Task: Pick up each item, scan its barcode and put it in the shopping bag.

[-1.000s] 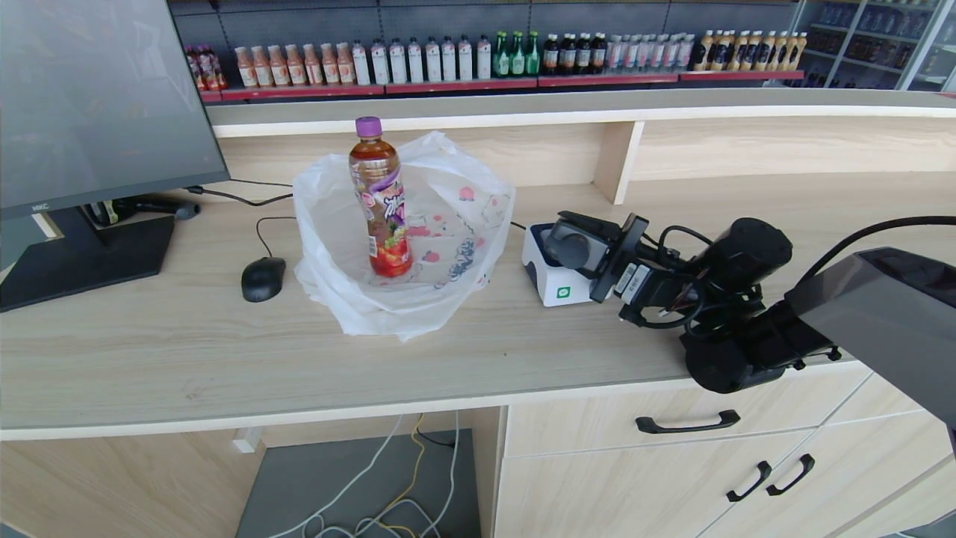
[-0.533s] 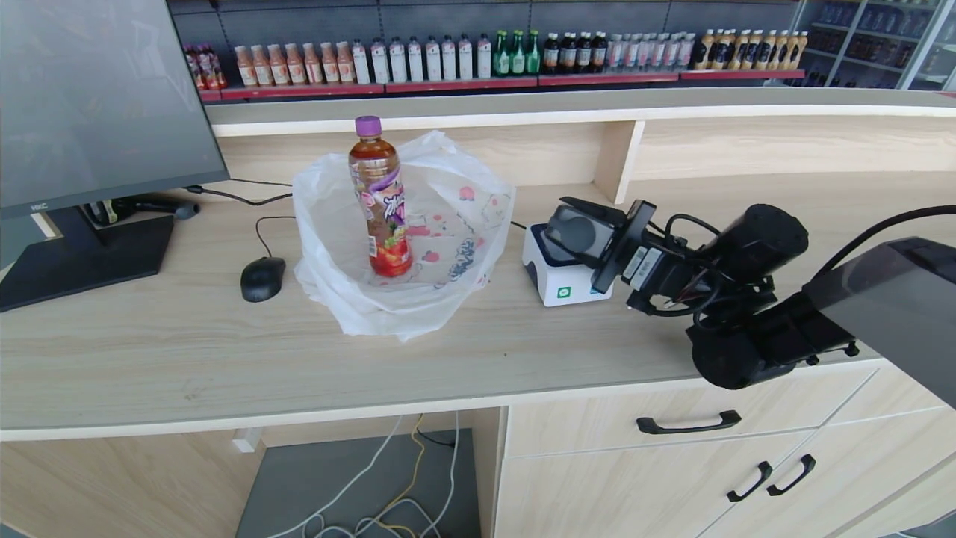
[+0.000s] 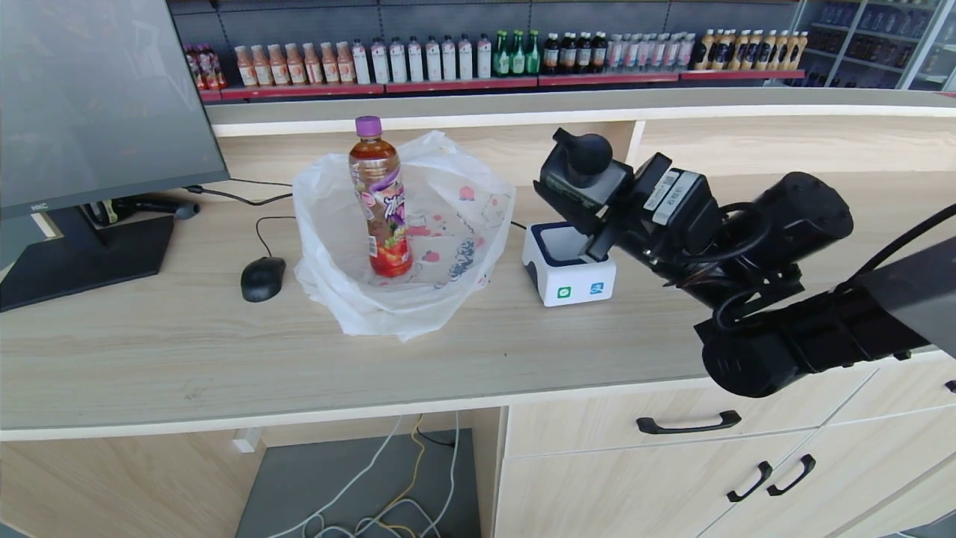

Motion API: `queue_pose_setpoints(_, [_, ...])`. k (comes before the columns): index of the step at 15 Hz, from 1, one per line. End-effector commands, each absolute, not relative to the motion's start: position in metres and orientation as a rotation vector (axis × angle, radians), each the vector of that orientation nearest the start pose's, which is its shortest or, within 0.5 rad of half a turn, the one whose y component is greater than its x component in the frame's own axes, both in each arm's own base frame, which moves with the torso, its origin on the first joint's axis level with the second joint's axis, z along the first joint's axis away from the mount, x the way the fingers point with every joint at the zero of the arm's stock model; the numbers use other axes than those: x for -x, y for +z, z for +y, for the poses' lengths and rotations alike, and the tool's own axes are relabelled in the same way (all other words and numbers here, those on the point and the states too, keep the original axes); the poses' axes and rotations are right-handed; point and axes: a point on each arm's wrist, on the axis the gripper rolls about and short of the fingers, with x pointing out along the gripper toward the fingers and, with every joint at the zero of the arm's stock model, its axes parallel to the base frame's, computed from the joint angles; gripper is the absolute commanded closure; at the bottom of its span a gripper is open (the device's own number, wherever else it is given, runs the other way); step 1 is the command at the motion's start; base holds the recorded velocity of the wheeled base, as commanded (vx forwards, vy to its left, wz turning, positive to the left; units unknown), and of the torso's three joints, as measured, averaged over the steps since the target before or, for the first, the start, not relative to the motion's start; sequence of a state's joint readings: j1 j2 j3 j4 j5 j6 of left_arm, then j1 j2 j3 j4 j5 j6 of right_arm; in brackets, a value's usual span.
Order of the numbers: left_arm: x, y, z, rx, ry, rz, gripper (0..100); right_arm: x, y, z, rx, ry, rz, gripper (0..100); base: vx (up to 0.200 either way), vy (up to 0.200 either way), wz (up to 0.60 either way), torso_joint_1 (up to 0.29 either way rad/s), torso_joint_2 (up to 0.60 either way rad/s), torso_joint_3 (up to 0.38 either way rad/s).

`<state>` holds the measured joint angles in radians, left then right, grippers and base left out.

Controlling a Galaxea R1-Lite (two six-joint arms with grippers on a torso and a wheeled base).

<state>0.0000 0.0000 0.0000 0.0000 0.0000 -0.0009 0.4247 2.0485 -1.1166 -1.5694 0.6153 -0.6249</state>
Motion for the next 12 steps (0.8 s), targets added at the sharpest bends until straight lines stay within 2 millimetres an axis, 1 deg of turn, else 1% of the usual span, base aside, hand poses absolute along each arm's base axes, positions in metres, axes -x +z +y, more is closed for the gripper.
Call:
queue_pose_setpoints(1, [0.023,0.075,0.000,0.002,0.000,0.000,0,-0.319,0.258,0.168,0.523,0.739,-0.984,100,0.000,0.000,0.00,0.000,0.00,0.000])
queue_pose_setpoints(3, [0.023,0.075,0.000,0.002,0.000,0.000,0,-0.302,0.259,0.158,0.427,0.740,-0.904,100,0.000,0.000,0.00,0.000,0.00,0.000])
queue_pose_setpoints(5, [0.023,0.075,0.000,0.002,0.000,0.000,0,-0.279,0.246,0.144,0.326,0.740,-0.765,100,0.000,0.000,0.00,0.000,0.00,0.000])
queue_pose_setpoints(7, [0.023,0.075,0.000,-0.008,-0.002,0.000,0,-0.266,0.233,0.136,0.206,0.642,-0.634,100,0.000,0.000,0.00,0.000,0.00,0.000])
queue_pose_setpoints(8, [0.023,0.075,0.000,-0.012,-0.002,0.002,0,-0.260,0.227,0.133,0.157,0.634,-0.584,100,0.000,0.000,0.00,0.000,0.00,0.000])
queue_pose_setpoints(9, [0.023,0.075,0.000,-0.012,-0.002,0.000,0,-0.258,0.221,0.131,0.145,0.635,-0.551,100,0.000,0.000,0.00,0.000,0.00,0.000])
queue_pose_setpoints(10, [0.023,0.075,0.000,-0.012,-0.002,0.000,0,-0.258,0.221,0.131,0.145,0.635,-0.551,100,0.000,0.000,0.00,0.000,0.00,0.000])
queue_pose_setpoints(11, [0.023,0.075,0.000,-0.012,-0.002,0.002,0,-0.258,0.217,0.127,0.145,0.626,-0.529,100,0.000,0.000,0.00,0.000,0.00,0.000])
queue_pose_setpoints(12, [0.023,0.075,0.000,-0.012,-0.002,0.002,0,-0.261,0.218,0.121,0.149,0.602,-0.531,100,0.000,0.000,0.00,0.000,0.00,0.000])
